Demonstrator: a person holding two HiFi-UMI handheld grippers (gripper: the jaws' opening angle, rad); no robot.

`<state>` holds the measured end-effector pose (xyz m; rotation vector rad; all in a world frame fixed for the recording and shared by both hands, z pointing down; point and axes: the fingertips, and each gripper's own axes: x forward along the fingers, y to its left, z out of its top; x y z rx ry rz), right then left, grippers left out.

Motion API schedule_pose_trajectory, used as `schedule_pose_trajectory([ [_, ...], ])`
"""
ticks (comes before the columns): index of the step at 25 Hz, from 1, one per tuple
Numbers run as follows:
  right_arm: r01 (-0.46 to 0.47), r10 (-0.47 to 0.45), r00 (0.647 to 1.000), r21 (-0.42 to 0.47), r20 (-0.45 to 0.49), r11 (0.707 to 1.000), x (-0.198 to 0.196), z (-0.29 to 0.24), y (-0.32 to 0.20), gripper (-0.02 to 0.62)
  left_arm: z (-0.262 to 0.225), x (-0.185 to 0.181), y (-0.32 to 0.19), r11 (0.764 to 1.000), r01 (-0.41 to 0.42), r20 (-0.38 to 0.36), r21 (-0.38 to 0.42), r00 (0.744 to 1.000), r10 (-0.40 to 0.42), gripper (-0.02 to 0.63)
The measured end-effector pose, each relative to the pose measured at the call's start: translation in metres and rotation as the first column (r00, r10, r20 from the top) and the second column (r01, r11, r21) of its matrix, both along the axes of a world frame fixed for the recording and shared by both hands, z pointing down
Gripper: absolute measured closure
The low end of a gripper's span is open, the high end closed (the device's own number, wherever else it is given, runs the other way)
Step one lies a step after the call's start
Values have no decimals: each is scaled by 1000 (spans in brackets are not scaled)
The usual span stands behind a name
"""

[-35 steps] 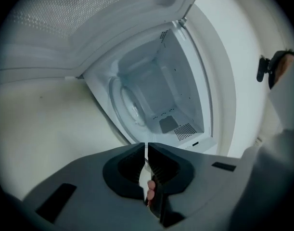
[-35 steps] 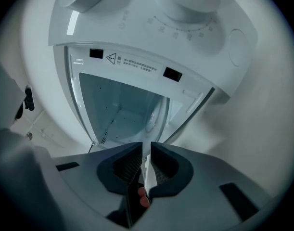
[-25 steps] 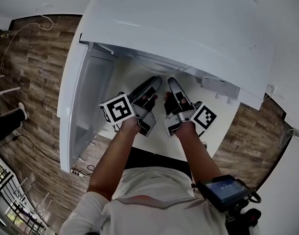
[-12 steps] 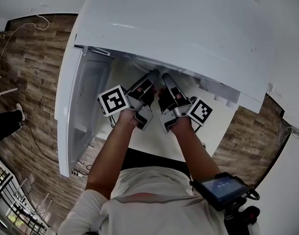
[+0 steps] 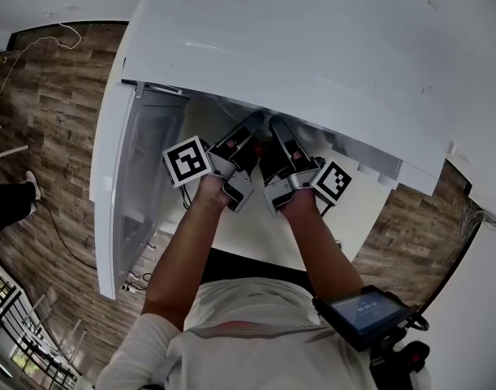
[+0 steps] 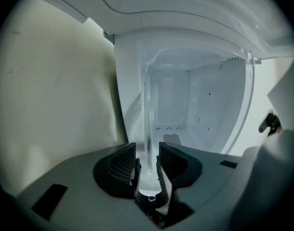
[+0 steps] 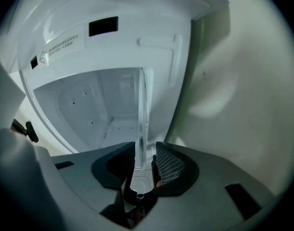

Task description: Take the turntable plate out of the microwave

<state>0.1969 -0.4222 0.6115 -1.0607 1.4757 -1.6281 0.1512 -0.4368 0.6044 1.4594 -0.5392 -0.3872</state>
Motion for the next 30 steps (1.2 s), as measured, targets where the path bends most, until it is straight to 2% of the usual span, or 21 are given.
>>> schedule_pose_trajectory([
  [10,4,-5,998,16,56,1000,1,1,-5,465,3,0,-5,1000,2,-18,-17,1000,-2,523],
  [13,2,-3,998,4,65,1000,1,3,-5,505,0,2,-5,1000,-7,-20,6,1000,7,542],
  [16,-3,3,997,5,80,1000,0,3,-5,515,-1,2,-5,1000,-14,-19,20,1000,14,561],
  [18,2,-3,998,16,62,1000,-1,0,-5,525,-3,1,-5,1000,-5,-40,22,999,6,565],
  [21,15,-15,1000,42,-12,999,-2,-5,-6,555,-3,-1,-4,999,18,-71,40,997,-15,566],
  [30,15,-8,998,108,-63,994,0,-9,-5,560,-3,-1,-1,996,31,-114,88,993,-21,566],
])
